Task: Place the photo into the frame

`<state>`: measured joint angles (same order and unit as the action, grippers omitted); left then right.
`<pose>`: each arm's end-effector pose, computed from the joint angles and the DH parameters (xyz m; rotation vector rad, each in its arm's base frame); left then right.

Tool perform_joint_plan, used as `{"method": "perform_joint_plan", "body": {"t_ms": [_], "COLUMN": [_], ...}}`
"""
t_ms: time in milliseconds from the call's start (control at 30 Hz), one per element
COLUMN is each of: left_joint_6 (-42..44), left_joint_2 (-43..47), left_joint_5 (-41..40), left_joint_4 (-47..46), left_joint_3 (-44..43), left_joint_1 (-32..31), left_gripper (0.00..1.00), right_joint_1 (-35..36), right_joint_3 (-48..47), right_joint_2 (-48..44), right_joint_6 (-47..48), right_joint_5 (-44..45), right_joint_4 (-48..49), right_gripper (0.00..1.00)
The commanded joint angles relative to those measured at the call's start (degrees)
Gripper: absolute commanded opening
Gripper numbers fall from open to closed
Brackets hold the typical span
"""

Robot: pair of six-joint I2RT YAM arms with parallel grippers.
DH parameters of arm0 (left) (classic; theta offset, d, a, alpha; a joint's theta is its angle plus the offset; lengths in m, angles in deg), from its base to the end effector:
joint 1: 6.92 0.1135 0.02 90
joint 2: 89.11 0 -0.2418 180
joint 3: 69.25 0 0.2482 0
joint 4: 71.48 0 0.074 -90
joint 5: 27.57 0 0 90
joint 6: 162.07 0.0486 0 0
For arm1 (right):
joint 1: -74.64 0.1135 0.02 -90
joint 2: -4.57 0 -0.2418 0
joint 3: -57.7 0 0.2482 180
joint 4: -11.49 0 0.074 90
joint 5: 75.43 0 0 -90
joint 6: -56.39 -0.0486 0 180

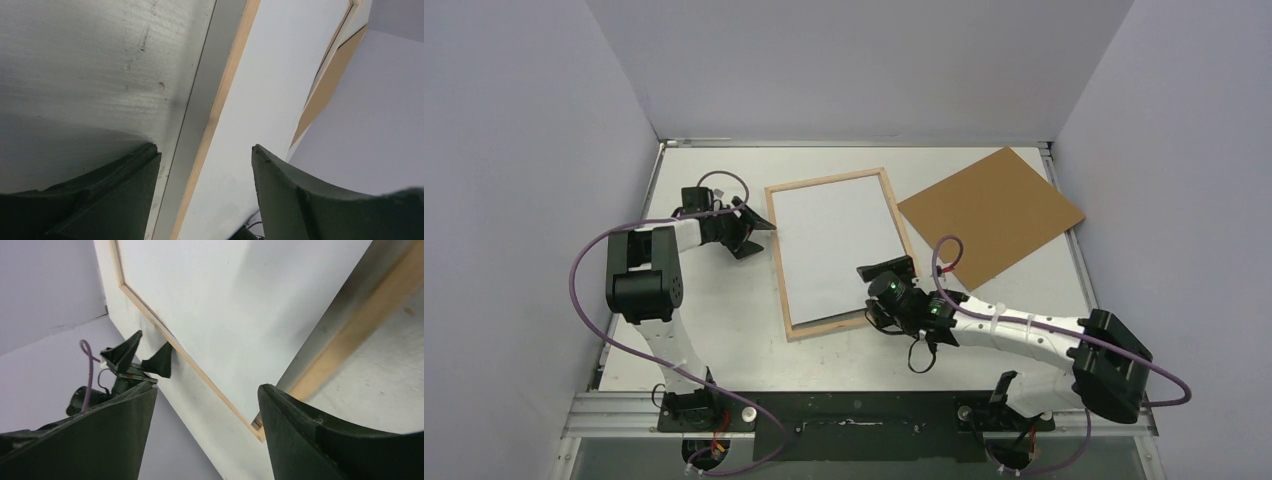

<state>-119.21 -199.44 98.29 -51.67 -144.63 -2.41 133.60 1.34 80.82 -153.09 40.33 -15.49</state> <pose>0.3740 0.0009 0.1054 -0.8881 2.4457 -1.0790 0.1606 0.2260 0.1780 1.4653 2.0601 0.9872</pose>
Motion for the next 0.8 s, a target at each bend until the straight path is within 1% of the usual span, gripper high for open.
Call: {"method": "perform_joint_plan", "body": {"t_ms": [0,133,233,333,400,500,567,633,700,767], "left_joint_6": [3.71,5.18,6.62,8.25,9.13,10.16,11.04,11.64,11.82,12.25], "left_joint_2": [0.45,0.7,1.25,2.74,3.91,5.27,5.74,6.02,6.14,6.02], "left_joint_5": [-3.8,-4.67,-5.85,-6.46,-6.82,-6.63,-6.02,-5.54,-4.65,-3.63], "left_joint_4": [3.78,5.44,7.62,9.54,10.49,11.55,12.28,12.96,12.92,13.16], "left_joint_3": [-2.02,-2.79,-3.42,-2.99,-2.22,-1.13,-0.51,0.03,0.43,0.78], "left_joint_1": [0.5,0.58,0.58,0.5,0.5,0.5,0.42,0.34,0.11,-0.18], "left_gripper": [0.67,0.7,0.72,0.73,0.74,0.74,0.75,0.75,0.75,0.75], "right_joint_1": [-0.5,-2.15,-5.56,-12.37,-17.66,-27.3,-31.64,-34.18,-34.91,-34.98], "right_joint_3": [-4.85,-9.53,-11.98,-11.51,-9.92,-9.37,-11.11,-14.18,-18.01,-22.17], "right_joint_2": [-4.91,-6.64,-7.41,-9.09,-10.0,-8.92,-6.55,-3.11,1.3,6.03], "right_joint_6": [-6.98,0.84,9.88,22.26,33.54,48.2,57.94,66.79,75.18,82.47], "right_joint_5": [-3.46,-3.02,0.5,1.9,1.57,-3.71,-8.27,-13.49,-18.18,-22.48], "right_joint_4": [-18.54,-30.03,-35.26,-33.11,-26.89,-19.49,-16.88,-15.56,-16.3,-19.07], "right_gripper": [0.76,0.77,0.78,0.78,0.78,0.78,0.78,0.77,0.75,0.76]}}
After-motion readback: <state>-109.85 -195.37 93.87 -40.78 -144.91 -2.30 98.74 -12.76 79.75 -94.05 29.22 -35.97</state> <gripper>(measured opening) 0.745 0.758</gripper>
